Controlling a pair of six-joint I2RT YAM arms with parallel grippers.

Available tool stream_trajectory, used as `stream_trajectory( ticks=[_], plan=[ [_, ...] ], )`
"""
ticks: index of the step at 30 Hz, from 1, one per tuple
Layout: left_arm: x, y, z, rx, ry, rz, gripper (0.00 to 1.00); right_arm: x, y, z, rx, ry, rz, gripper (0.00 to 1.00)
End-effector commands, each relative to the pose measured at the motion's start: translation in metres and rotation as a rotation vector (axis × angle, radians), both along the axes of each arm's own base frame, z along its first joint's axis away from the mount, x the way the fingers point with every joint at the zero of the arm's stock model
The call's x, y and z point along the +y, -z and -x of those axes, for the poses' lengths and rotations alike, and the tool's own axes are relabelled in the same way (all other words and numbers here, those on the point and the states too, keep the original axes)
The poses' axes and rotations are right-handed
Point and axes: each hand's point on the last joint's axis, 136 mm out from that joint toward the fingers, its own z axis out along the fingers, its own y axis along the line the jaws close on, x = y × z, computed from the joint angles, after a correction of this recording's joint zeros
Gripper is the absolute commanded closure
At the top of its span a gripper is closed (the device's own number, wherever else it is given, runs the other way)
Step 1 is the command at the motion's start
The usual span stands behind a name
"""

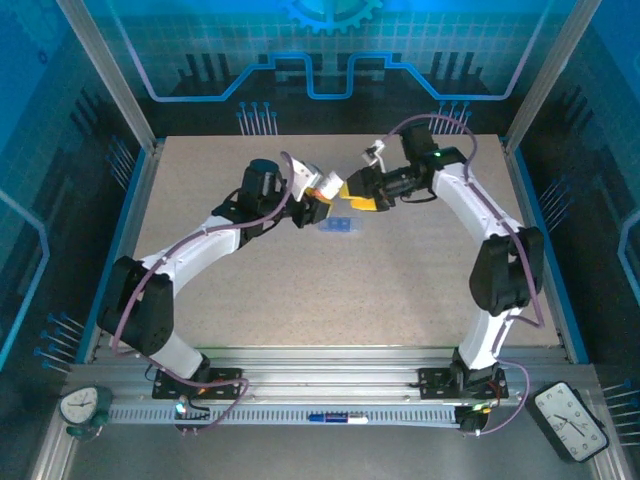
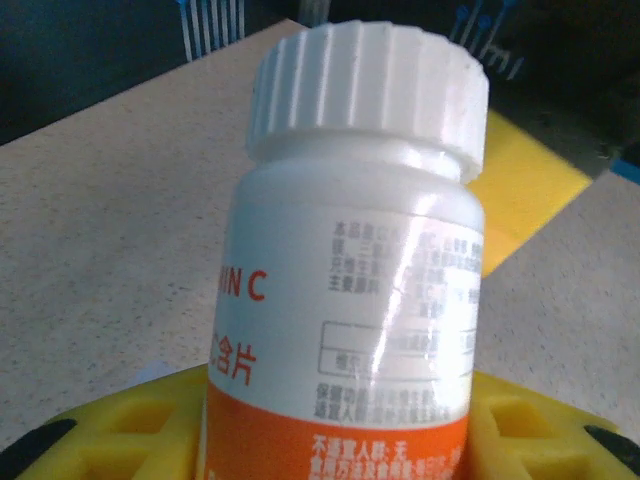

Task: Sort the pills into containers

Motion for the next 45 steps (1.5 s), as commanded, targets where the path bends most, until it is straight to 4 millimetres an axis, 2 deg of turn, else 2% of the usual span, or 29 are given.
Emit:
stream_trajectory(
  ticks=[1, 9, 13, 24, 34, 45],
  plan=[
    [0.003, -0.038, -0.003, -0.066, -0.022, 0.075, 1.0, -0.015, -0.024, -0.007, -0.041, 0.071, -0.076, 0.23],
    [-0.002, -0.048, -0.005, -0.048, -0.001, 0.107, 1.0, -0.041, -0.027, -0.049, -0.018, 0.427, 0.036, 0.23],
    [-0.005, -0.046, -0.007, -0.017, 0.012, 0.106, 1.0, -0.037, -0.041, -0.063, -0.037, 0.489, 0.009, 0.23],
    [-0.008, -0.041, -0.009, -0.011, 0.016, 0.103, 1.0, -0.005, -0.044, -0.071, -0.051, 0.442, 0.041, 0.23],
    [-0.007, -0.034, -0.006, -0.002, 0.026, 0.08, 1.0, 0.007, -0.057, -0.071, -0.09, 0.424, 0.05, 0.23],
    [-0.007, -0.036, -0.006, -0.013, 0.032, 0.069, 1.0, 0.019, -0.053, -0.074, -0.087, 0.403, 0.06, 0.24]
  ],
)
